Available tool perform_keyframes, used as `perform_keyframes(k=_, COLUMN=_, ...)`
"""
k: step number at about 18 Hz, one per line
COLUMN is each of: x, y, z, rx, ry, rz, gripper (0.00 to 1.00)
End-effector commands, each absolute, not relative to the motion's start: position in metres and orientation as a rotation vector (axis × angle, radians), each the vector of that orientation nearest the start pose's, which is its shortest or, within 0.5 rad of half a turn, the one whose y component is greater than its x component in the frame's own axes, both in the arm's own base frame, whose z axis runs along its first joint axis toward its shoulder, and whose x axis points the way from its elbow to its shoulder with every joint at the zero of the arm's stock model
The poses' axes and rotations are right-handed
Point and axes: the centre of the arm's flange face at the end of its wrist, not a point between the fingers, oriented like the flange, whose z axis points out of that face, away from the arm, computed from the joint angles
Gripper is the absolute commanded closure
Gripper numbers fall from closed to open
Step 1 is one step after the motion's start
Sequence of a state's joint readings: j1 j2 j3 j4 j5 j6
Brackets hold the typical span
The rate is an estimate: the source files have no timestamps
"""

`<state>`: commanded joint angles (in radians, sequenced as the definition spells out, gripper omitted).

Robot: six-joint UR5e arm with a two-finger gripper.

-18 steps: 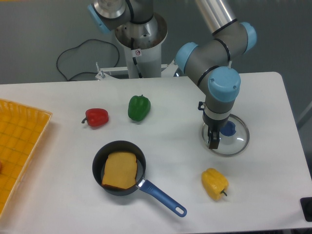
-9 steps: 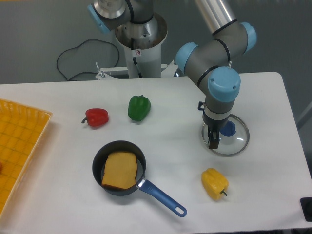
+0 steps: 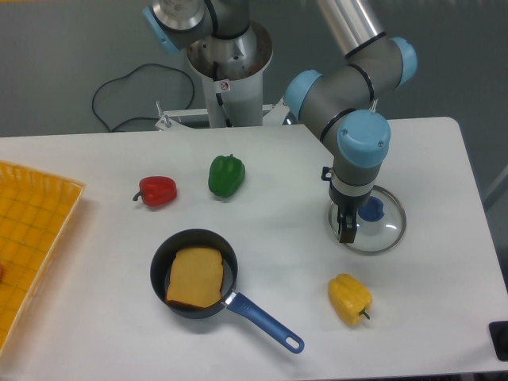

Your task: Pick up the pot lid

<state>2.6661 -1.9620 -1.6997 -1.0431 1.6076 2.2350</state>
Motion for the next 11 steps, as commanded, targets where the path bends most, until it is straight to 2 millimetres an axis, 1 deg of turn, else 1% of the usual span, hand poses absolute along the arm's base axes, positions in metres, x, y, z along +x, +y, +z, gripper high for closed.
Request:
perform_keyframes(k=8, x=-0.4745, y=0.3922, z=0.2637, rx=-2.69, ry=1.694, rz=0.01, gripper=0.0)
perform_keyframes(k=11, x=-0.4727, y=0.3913, z=0.2596, rx=-2.692, ry=1.69, rz=-0.002, gripper=0.0)
